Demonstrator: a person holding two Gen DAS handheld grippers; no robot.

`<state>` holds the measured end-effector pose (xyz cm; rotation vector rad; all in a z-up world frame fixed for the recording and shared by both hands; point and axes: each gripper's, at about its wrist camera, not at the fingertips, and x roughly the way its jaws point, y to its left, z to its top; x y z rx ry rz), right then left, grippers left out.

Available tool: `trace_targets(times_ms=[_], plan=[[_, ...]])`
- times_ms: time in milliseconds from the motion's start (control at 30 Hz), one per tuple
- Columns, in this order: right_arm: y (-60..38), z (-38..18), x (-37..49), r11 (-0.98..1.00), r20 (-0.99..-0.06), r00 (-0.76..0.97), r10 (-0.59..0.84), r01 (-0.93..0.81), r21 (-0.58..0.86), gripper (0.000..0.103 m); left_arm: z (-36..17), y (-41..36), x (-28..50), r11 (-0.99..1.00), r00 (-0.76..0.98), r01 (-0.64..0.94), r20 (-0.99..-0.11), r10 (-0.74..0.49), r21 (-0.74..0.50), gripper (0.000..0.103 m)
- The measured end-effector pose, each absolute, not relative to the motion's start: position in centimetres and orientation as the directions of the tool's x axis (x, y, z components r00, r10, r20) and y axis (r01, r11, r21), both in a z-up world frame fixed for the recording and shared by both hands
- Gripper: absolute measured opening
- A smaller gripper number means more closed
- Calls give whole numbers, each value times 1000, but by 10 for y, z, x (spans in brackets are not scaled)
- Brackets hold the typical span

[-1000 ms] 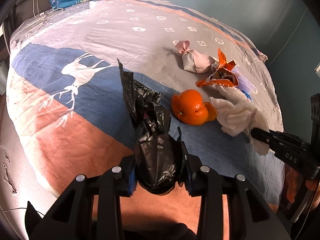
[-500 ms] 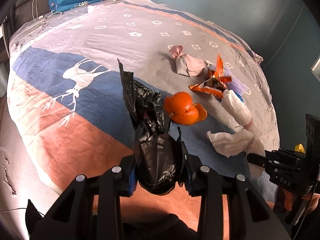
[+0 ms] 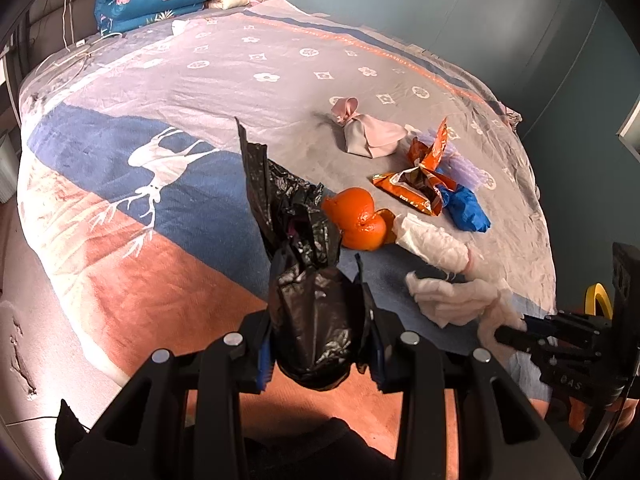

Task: Collect trash
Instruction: 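Lift the black bag with the left tool while the right tool lifts the tissue bundle, then carry the black bag and tissue bundle with both tools over the yellow bin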

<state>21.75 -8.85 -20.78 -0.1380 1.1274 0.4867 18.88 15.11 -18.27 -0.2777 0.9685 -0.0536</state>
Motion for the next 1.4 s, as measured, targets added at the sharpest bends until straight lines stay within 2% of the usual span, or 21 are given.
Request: trace_targets(times_ms=[200,500,800,1400], plan=[[-88,-207,216,882,-893,333,304,-453,131,16,-178,151,184,960,580,-72,-795,-180,-270,33],[-101,-157,194,869,-817,427,387,-465,168,16,-154,144,173,964,632,-34,-753,-183,-263,33],[-124,-112,176,881,-762,515,392,-448,151,16,-134,136,164,963,657,-13,-728,-196,-271,34],[-181,-41,132,903,-604,687,404,-407,141,16,-53,87,135,947,773,130,-569,-281,-292,33]])
